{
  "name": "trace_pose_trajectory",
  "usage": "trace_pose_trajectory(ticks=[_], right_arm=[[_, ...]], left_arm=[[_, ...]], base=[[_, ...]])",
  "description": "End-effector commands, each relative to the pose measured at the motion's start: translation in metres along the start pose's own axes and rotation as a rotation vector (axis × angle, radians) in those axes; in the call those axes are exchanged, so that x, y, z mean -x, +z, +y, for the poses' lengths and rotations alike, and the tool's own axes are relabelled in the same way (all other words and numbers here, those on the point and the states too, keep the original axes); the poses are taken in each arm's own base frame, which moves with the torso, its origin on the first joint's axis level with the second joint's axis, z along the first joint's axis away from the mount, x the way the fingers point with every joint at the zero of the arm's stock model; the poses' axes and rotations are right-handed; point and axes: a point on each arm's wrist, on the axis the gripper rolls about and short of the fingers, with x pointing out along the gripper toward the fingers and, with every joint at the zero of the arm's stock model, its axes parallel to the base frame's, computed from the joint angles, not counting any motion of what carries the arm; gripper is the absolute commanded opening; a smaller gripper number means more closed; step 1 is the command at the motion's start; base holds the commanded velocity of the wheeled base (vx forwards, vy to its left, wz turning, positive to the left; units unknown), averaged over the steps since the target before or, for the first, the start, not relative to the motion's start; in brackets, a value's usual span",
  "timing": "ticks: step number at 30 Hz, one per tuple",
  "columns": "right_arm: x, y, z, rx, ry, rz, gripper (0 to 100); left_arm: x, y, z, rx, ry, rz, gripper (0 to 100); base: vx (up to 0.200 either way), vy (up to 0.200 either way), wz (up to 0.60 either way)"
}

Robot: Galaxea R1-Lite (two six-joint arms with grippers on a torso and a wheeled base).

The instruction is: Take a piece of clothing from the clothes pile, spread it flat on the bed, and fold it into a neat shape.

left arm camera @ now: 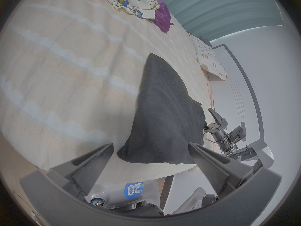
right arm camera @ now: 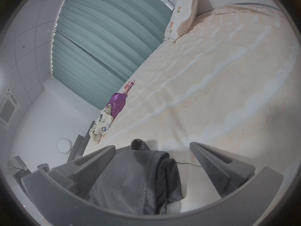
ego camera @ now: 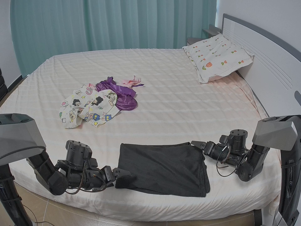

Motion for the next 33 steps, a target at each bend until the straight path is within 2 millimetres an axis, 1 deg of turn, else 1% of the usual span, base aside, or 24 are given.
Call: trace_pose_trajectory(ticks=[1, 3, 4, 9, 17, 18, 22, 27, 32, 33], right_arm=[[0.0, 0.0, 0.001, 0.001, 0.004, -0.001, 100], [0.0, 0.001, 0.002, 0.003, 0.01, -0.008, 100], [0.0, 0.002, 0.002, 0.006, 0.016, -0.014, 100], [-0.001, 0.001, 0.003, 0.008, 0.021, -0.016, 100], [-0.003, -0.007, 0.006, 0.014, 0.023, 0.008, 100], [-0.003, -0.007, 0.006, 0.014, 0.024, 0.009, 0], [-0.002, -0.008, 0.007, 0.016, 0.022, 0.009, 0], [-0.005, -0.005, 0.002, 0.013, 0.017, -0.002, 0], [-0.006, 0.002, -0.001, 0.009, 0.017, -0.025, 0], [-0.007, 0.008, -0.004, 0.004, 0.016, -0.048, 0]], left_arm=[[-0.002, -0.001, -0.001, -0.004, -0.001, 0.008, 100], [-0.003, -0.002, -0.002, -0.01, -0.003, 0.011, 100], [-0.004, -0.003, -0.001, -0.023, 0.001, 0.017, 0], [-0.007, -0.007, 0.004, -0.05, 0.021, 0.036, 0], [-0.005, -0.008, 0.005, -0.047, 0.025, 0.04, 0], [-0.005, -0.008, 0.005, -0.047, 0.025, 0.04, 0], [-0.005, -0.009, 0.005, -0.046, 0.027, 0.042, 0], [-0.005, -0.009, 0.005, -0.046, 0.027, 0.042, 0], [-0.005, -0.009, 0.005, -0.043, 0.029, 0.044, 0], [-0.005, -0.009, 0.005, -0.043, 0.029, 0.044, 0]], base=[[0.0, 0.0, 0.0], [0.0, 0.0, 0.0], [0.0, 0.0, 0.0], [0.0, 0.0, 0.0], [0.0, 0.0, 0.0], [0.0, 0.0, 0.0], [0.0, 0.0, 0.0], [0.0, 0.0, 0.0], [0.0, 0.0, 0.0], [0.0, 0.0, 0.0]])
